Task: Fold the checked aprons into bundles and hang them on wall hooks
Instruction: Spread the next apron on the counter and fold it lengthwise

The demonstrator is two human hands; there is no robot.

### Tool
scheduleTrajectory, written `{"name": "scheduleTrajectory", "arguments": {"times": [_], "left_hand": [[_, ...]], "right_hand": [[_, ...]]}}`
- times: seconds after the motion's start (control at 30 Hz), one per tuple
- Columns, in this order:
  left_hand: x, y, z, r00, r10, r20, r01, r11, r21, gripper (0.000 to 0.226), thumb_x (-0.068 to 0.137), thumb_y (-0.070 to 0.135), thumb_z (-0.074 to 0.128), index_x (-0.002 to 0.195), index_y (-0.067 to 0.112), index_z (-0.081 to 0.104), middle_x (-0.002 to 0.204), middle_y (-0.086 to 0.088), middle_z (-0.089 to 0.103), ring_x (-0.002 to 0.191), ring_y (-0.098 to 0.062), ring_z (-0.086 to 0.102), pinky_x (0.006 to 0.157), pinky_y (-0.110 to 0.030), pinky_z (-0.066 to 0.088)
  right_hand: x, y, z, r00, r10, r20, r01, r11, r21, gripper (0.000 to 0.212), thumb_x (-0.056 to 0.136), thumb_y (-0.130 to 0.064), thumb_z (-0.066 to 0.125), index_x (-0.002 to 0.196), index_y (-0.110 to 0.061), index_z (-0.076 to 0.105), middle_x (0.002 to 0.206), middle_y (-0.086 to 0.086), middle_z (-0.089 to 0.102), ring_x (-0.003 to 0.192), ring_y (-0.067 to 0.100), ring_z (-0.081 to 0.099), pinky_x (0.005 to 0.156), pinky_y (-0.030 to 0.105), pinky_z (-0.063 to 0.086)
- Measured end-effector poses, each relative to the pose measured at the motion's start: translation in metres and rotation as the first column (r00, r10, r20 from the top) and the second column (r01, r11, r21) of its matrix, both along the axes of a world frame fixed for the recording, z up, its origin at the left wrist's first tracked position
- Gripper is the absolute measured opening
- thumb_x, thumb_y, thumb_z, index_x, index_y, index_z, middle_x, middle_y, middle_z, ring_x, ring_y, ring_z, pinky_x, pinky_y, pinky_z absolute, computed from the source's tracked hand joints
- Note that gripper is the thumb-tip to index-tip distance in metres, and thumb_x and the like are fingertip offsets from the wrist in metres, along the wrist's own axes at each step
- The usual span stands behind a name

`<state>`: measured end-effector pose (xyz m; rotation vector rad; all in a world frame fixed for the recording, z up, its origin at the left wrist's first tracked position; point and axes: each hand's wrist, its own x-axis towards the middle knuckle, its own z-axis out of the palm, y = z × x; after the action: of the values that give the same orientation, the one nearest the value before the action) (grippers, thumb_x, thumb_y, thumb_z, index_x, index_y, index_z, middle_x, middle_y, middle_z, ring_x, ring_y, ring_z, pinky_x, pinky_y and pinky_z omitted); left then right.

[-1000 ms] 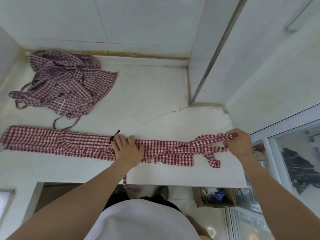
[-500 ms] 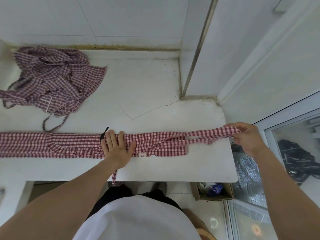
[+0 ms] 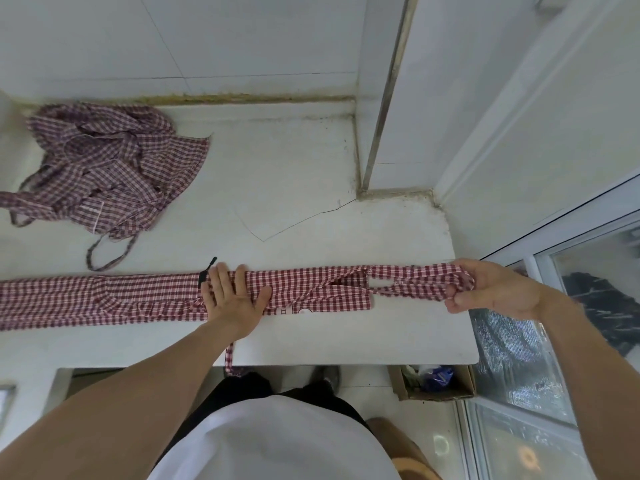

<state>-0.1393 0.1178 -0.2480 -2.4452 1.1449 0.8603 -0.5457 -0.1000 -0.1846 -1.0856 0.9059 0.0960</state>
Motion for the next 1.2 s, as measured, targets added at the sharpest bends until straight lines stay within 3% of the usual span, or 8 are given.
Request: {"name": "scheduleTrajectory", "arguments": {"times": [0.17, 0.3, 0.43, 0.63, 0.73, 0.83, 1.03, 1.2], "left_hand": [[0.001, 0.001, -0.001, 1.000, -0.001, -0.002, 0.001, 1.000, -0.015, 0.084, 0.093, 0.072, 0.006, 0.153, 0.022, -0.025, 0.154, -0.014, -0.040, 0.142, -0.028, -0.039, 0.115, -0.048, -0.022], [0.000, 0.000, -0.002, 1.000, -0.005, 0.004, 0.006, 1.000, -0.025, 0.084, 0.093, 0.072, 0.007, 0.154, 0.022, -0.023, 0.155, -0.014, -0.039, 0.142, -0.027, -0.038, 0.116, -0.048, -0.022], [0.001, 0.003, -0.004, 1.000, 0.001, 0.007, -0.001, 0.998, -0.067, 0.083, 0.094, 0.071, 0.009, 0.155, 0.023, -0.019, 0.156, -0.014, -0.036, 0.143, -0.027, -0.037, 0.116, -0.047, -0.021], [0.001, 0.004, -0.009, 1.000, 0.007, 0.011, -0.005, 0.996, -0.092, 0.081, 0.094, 0.070, 0.008, 0.155, 0.023, -0.018, 0.157, -0.014, -0.035, 0.143, -0.027, -0.036, 0.118, -0.048, -0.020], [-0.002, 0.004, -0.009, 0.999, 0.020, 0.044, -0.014, 0.992, -0.128, 0.080, 0.096, 0.067, 0.012, 0.156, 0.019, -0.011, 0.159, -0.019, -0.027, 0.146, -0.032, -0.030, 0.117, -0.050, -0.018], [-0.017, -0.005, 0.002, 0.988, -0.013, 0.151, 0.038, 0.985, -0.166, 0.071, 0.103, 0.048, 0.024, 0.157, 0.013, -0.006, 0.160, -0.027, -0.015, 0.148, -0.042, -0.017, 0.120, -0.056, -0.008], [-0.082, -0.031, 0.013, 0.815, -0.576, 0.065, 0.487, 0.621, -0.614, 0.067, 0.103, 0.022, 0.033, 0.156, 0.020, -0.007, 0.165, -0.005, -0.007, 0.152, -0.024, -0.014, 0.123, -0.041, -0.006], [-0.110, -0.028, -0.004, 0.645, -0.764, -0.016, 0.719, 0.613, -0.329, 0.065, 0.105, 0.048, 0.007, 0.152, 0.016, -0.024, 0.160, -0.003, -0.030, 0.146, -0.018, -0.031, 0.123, -0.041, -0.009]], "right_hand": [[0.011, 0.002, 0.009, 0.923, -0.212, -0.321, 0.044, 0.887, -0.460, 0.046, 0.071, -0.007, 0.086, 0.109, -0.021, 0.065, 0.091, -0.001, 0.074, 0.083, 0.012, 0.067, 0.065, 0.019, 0.048], [0.034, 0.014, -0.020, 0.778, -0.617, -0.119, 0.442, 0.672, -0.595, 0.027, 0.077, -0.002, 0.082, 0.098, -0.014, 0.069, 0.098, 0.009, 0.069, 0.061, 0.009, 0.064, 0.050, 0.018, 0.048], [0.044, 0.023, -0.038, 0.707, -0.699, -0.106, 0.465, 0.573, -0.675, 0.022, 0.087, 0.006, 0.068, 0.101, -0.011, 0.070, 0.103, 0.010, 0.065, 0.040, 0.002, 0.058, 0.037, 0.019, 0.043], [0.037, 0.021, -0.037, 0.643, -0.765, 0.025, 0.759, 0.633, -0.152, 0.034, 0.092, 0.020, 0.041, 0.100, -0.002, 0.066, 0.090, 0.012, 0.067, 0.059, 0.012, 0.067, 0.056, 0.021, 0.056], [0.025, 0.021, -0.032, 0.642, -0.756, 0.131, 0.744, 0.655, 0.132, 0.023, 0.082, 0.012, 0.060, 0.086, -0.004, 0.076, 0.090, 0.011, 0.073, 0.084, 0.018, 0.073, 0.073, 0.024, 0.059], [0.023, 0.026, -0.034, 0.670, -0.719, 0.184, 0.698, 0.695, 0.173, 0.029, 0.050, -0.008, 0.080, 0.079, -0.008, 0.080, 0.092, 0.011, 0.074, 0.090, 0.019, 0.073, 0.077, 0.024, 0.059], [0.032, 0.031, -0.035, 0.632, -0.747, 0.206, 0.724, 0.664, 0.186, 0.027, 0.085, 0.015, 0.051, 0.082, -0.001, 0.074, 0.089, 0.012, 0.071, 0.090, 0.021, 0.071, 0.083, 0.030, 0.059], [0.035, 0.030, -0.027, 0.603, -0.785, 0.143, 0.788, 0.614, 0.051, 0.030, 0.088, 0.022, 0.041, 0.088, 0.000, 0.062, 0.084, 0.012, 0.068, 0.087, 0.024, 0.068, 0.083, 0.033, 0.060]]}}
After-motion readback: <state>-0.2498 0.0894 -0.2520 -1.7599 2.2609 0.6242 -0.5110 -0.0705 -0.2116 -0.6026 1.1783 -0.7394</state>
